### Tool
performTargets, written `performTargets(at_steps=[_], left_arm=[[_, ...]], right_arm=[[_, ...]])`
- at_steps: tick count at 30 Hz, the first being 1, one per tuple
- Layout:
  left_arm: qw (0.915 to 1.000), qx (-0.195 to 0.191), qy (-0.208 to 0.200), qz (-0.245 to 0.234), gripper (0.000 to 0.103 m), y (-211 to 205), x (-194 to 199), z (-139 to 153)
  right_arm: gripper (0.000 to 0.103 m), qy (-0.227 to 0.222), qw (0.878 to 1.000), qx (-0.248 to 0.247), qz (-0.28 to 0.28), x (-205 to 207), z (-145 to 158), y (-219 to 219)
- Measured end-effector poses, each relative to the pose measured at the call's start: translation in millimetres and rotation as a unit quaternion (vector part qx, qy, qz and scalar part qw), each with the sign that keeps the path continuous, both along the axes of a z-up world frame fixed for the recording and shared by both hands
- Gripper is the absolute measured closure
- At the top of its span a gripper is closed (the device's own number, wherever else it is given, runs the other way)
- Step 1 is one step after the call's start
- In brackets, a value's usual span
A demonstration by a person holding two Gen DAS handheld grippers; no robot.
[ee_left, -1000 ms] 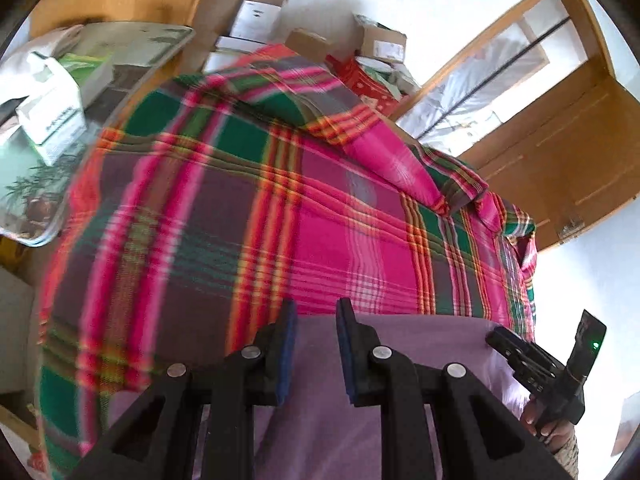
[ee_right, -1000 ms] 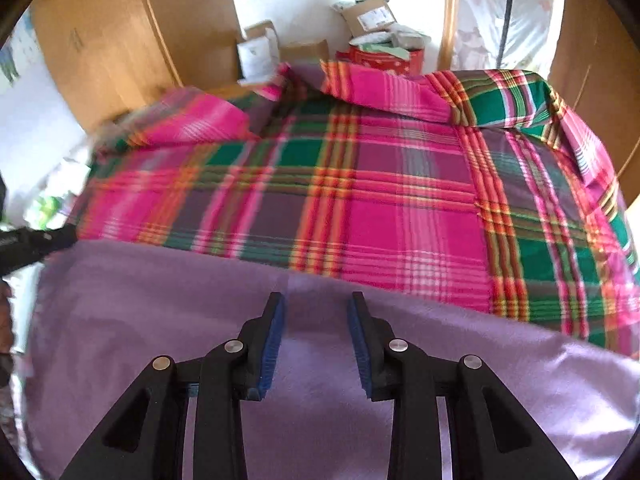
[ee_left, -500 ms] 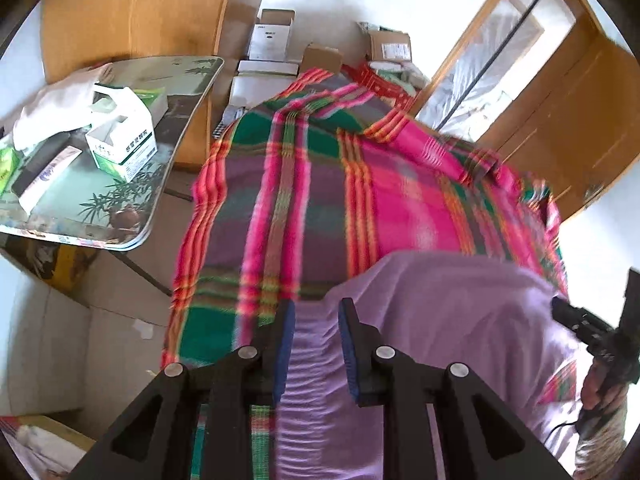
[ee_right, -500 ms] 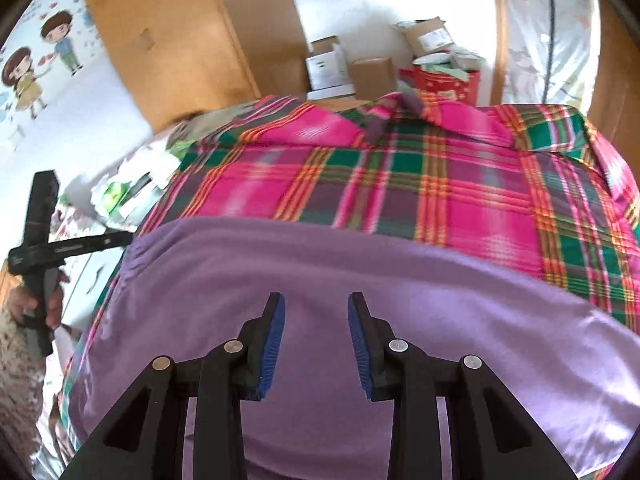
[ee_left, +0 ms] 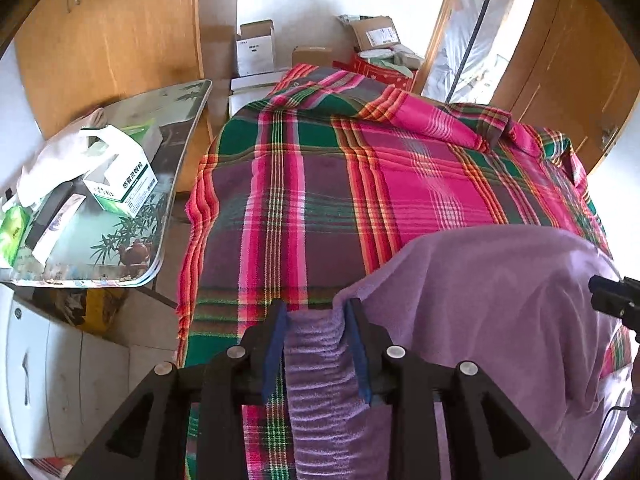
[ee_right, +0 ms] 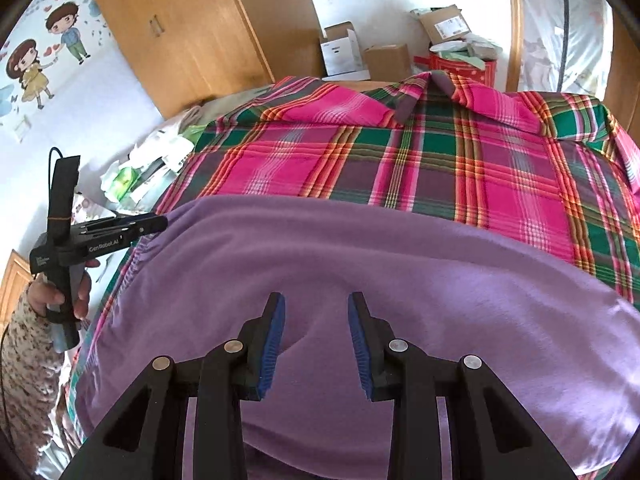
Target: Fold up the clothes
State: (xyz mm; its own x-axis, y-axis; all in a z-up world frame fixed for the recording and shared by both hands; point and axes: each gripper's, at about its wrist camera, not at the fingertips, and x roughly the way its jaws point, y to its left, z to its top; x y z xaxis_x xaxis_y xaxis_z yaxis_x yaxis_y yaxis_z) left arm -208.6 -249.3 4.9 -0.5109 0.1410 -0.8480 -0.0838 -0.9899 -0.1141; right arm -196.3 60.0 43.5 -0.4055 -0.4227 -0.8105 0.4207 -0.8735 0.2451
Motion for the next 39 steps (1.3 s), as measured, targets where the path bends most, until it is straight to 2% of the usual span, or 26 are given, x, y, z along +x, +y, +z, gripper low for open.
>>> performTargets(at_steps=[3,9,11,15,18,22,24,28,33,36,39], left_arm=[[0.9992,-0.032,0.01,-0.023,0.072,8,3,-1],[0.9994,-0.02,-0.011,-0.025,0.066,8,-9,-3],[0.9987,-0.027,-0.013,-0.041,0.066,18,-5,-3],[0.9955,-0.061,0.013,-0.072,0.065,31,0,-6],[0.9985,-0.024,0.007,-0.048,0.074,19,-5,-5],[0.9996,-0.018,0.011,-0.018,0.076,7,-5,-4],[0.9994,-0.027,0.022,0.005,0.077,2,-4,-1],[0.9992,-0.006,0.026,0.031,0.077,-7,-9,-2],[0.9988,0.021,0.017,0.041,0.076,-13,-11,-4],[0.9981,0.038,0.009,0.047,0.075,-18,-10,-3],[0.9977,0.047,0.004,0.05,0.074,-20,-9,-1]], right_arm=[[0.069,-0.002,1.0,0.0,0.005,1,-2,-2],[0.069,-0.007,1.0,0.0,0.004,1,-6,-6],[0.069,-0.009,1.0,-0.002,0.006,1,-7,-6],[0.069,-0.01,1.0,0.0,0.004,1,-9,-6],[0.069,-0.012,1.0,-0.004,0.002,0,-9,-6],[0.069,-0.014,1.0,-0.003,0.003,0,-11,-6],[0.069,-0.013,1.0,-0.005,0.001,-1,-11,-5],[0.069,-0.014,1.0,-0.002,0.0,-2,-12,-5],[0.069,-0.007,1.0,0.005,0.001,-3,-11,-6],[0.069,0.004,1.0,0.013,0.002,-5,-7,-6],[0.069,0.039,0.998,0.04,0.015,-6,2,-12]])
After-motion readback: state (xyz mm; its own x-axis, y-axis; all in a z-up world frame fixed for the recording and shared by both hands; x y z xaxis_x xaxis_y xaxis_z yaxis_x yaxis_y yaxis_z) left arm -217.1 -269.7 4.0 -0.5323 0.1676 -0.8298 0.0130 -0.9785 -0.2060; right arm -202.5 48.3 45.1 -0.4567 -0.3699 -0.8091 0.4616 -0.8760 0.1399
